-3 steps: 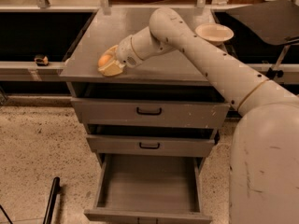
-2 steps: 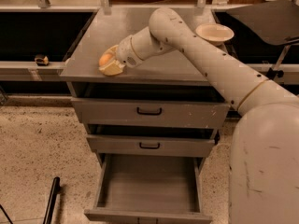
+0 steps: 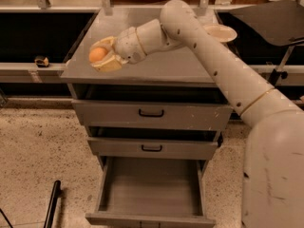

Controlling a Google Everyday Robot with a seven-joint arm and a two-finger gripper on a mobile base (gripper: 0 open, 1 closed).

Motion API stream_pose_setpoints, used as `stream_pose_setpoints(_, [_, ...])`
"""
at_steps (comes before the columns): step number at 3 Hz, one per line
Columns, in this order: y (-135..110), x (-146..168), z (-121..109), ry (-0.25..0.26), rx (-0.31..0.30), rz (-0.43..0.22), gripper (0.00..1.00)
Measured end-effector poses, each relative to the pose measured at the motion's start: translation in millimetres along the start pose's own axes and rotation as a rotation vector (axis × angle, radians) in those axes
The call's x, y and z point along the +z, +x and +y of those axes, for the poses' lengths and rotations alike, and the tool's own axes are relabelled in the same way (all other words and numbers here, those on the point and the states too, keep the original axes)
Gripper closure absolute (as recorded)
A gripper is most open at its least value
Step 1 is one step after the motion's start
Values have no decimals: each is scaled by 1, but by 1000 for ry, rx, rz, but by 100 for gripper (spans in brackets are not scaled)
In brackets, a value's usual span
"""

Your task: Place orange into bottom drawer

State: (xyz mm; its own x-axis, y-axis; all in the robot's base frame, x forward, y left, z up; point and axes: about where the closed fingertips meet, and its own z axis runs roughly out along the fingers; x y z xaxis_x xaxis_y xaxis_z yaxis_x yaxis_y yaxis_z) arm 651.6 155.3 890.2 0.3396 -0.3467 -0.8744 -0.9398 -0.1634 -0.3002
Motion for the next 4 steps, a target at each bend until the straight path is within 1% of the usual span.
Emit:
stream_pose_setpoints(1, [-12, 9, 33, -82, -87, -1, 100])
stream_pose_setpoints(2, [29, 23, 66, -135, -14, 160, 100])
stream_pose_setpoints(3, [42, 32, 80, -167, 23, 190, 100])
stream_pose_setpoints(4, [67, 26, 79, -112, 86, 234, 100])
